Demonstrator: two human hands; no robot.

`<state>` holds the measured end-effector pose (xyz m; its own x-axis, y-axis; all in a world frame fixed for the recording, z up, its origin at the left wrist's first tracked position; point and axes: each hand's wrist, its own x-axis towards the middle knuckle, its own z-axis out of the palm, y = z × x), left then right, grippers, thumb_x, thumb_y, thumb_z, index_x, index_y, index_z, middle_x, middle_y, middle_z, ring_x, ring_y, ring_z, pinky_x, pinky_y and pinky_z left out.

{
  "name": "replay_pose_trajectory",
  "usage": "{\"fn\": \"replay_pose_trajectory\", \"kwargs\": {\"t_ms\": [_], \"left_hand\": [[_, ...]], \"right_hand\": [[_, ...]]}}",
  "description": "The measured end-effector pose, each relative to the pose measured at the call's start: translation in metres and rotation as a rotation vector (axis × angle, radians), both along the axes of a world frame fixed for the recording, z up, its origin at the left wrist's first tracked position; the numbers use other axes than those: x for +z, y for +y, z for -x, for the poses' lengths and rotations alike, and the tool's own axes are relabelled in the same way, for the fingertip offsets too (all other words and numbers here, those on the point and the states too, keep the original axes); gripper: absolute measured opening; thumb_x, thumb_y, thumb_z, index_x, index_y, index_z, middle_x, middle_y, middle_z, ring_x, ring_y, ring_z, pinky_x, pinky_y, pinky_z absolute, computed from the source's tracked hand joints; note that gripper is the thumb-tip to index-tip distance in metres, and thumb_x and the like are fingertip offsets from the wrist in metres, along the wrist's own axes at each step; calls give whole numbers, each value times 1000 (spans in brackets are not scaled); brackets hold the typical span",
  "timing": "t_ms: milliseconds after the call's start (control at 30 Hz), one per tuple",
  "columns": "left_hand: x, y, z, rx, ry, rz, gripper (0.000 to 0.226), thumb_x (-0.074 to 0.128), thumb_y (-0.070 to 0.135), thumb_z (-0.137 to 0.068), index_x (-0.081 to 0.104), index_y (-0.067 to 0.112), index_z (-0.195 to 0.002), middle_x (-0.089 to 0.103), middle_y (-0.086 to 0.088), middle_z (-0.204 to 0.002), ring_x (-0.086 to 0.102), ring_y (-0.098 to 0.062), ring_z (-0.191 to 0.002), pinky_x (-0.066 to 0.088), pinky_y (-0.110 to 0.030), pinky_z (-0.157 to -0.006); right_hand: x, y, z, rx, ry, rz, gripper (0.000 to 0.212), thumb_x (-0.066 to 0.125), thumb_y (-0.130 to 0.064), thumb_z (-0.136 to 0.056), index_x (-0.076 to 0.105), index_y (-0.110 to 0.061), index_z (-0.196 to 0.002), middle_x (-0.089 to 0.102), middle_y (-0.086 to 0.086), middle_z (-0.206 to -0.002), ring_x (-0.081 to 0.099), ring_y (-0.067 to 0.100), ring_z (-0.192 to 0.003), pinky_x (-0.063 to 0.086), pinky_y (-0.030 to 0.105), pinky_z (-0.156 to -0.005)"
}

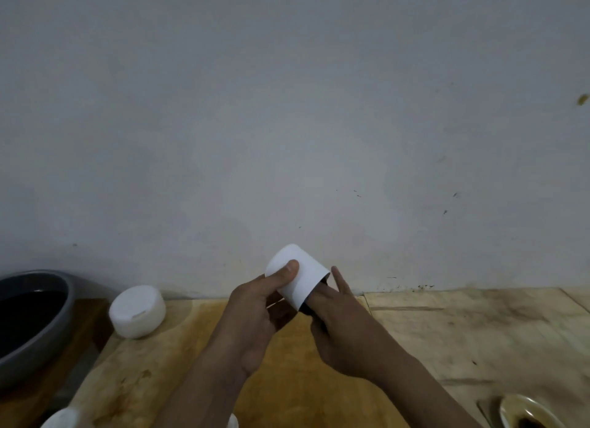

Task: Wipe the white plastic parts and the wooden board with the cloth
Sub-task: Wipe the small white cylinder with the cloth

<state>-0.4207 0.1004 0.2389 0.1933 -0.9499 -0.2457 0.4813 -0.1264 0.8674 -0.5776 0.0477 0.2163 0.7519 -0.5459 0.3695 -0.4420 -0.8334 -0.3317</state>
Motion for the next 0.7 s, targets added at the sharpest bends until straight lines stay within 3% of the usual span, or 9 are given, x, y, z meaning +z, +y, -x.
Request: {"fn": "replay_pose_trajectory", "kwargs": {"t_ms": [33,100,200,267,333,433,500,567,700], "left_hand": [[1,1,3,17,-6,-5,60,82,39,-63,68,12,-115,74,-15,-117,73,-34,-106,59,-48,-94],[2,1,7,48,-70,-3,58,82,46,-63,70,17,-112,75,-10,-115,73,-31,-105,58,-50,-95],[3,0,4,18,-121,46,64,72,58,-70,69,24,-124,75,-5,-120,70,-26,-113,54,-52,-102],[-3,-2,-2,-51,-26,86,57,65,47,-84,63,21,-134,69,-10,-131,66,-29,-122,50,-54,-108],[-6,-2,-7,-101,117,117,50,57,32,-94,59,13,-140,65,-15,-137,62,-33,-127,50,-51,-108],[-9,-1,-9,-65,158,129,50,59,27,-92,60,6,-137,67,-18,-133,65,-35,-124,54,-48,-103],[-6,1,-7,-25,99,89,52,68,30,-84,64,7,-131,72,-16,-126,70,-35,-116,56,-50,-100],[-7,4,-5,11,53,55,53,76,32,-77,67,9,-124,74,-14,-119,73,-33,-108,59,-49,-94],[-10,7,-9,-5,57,121,56,75,34,-82,63,14,-132,68,-15,-130,70,-33,-114,59,-42,-88]], "right_hand": [[-5,-5,2,-36,90,152,65,31,-9,-87,34,-28,-149,59,-7,-134,55,7,-124,12,54,-122],[-5,-5,1,-40,61,168,63,30,-7,-88,32,-23,-149,60,-2,-135,55,12,-125,23,55,-119],[15,1,-3,-13,-257,-359,48,44,2,-96,48,-24,-136,65,-10,-110,62,4,-96,56,32,-85],[20,2,-1,-35,-412,-669,45,48,5,-94,54,-33,-117,63,4,-99,60,23,-88,57,42,-75],[19,4,-3,-5,-443,-745,48,47,8,-93,54,-35,-113,59,16,-98,56,35,-84,51,35,-67],[7,7,-8,-19,-284,-413,48,45,6,-92,52,-27,-126,63,3,-94,59,11,-78,50,27,-73],[-6,-4,-4,-68,-15,62,57,47,4,-86,48,-19,-138,66,2,-118,62,13,-108,43,46,-107],[-7,-6,-4,-89,23,167,58,45,2,-84,49,-16,-140,66,4,-125,61,19,-117,33,53,-115],[20,11,-3,45,-393,-774,38,51,-1,-89,59,-26,-117,65,0,-87,62,20,-78,55,39,-71]]}}
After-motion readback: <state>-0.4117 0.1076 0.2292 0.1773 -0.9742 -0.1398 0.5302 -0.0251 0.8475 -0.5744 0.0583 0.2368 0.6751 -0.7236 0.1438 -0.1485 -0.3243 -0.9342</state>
